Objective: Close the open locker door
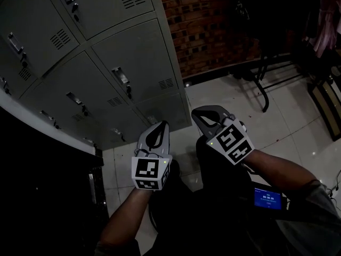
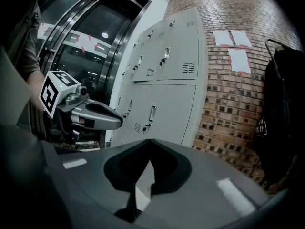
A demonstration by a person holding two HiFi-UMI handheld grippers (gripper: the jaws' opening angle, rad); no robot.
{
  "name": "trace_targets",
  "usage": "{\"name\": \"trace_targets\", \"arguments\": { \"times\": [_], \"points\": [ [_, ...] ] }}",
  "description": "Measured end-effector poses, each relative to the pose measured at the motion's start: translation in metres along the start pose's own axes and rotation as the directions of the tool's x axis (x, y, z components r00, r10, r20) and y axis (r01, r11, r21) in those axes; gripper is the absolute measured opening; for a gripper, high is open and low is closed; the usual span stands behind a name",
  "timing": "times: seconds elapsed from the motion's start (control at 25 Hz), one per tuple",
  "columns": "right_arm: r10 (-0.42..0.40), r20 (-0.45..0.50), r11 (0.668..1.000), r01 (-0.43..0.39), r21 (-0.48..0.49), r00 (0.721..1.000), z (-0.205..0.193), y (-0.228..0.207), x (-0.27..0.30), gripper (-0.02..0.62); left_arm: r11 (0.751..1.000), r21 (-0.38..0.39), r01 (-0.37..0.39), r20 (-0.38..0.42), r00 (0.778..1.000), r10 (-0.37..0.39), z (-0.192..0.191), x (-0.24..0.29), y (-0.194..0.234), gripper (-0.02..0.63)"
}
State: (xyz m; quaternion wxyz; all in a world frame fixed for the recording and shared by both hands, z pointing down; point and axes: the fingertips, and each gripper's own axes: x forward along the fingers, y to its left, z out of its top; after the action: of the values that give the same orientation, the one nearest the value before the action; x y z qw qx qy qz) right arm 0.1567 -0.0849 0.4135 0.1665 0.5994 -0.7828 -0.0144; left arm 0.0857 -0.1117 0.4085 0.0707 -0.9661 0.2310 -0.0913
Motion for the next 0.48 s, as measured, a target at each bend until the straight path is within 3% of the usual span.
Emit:
{"name": "trace_targets", "arguments": {
  "times": [0.48],
  "points": [
    [-0.009,0.002,1.0,0.009,-0.002,1.0,-0.0016,-0.0061,0.0,0.008,1.0,-0.015,0.01,-0.004,1.0,-0.011,-0.0038,0.0037,-0.0031,0.003]
  ]
}}
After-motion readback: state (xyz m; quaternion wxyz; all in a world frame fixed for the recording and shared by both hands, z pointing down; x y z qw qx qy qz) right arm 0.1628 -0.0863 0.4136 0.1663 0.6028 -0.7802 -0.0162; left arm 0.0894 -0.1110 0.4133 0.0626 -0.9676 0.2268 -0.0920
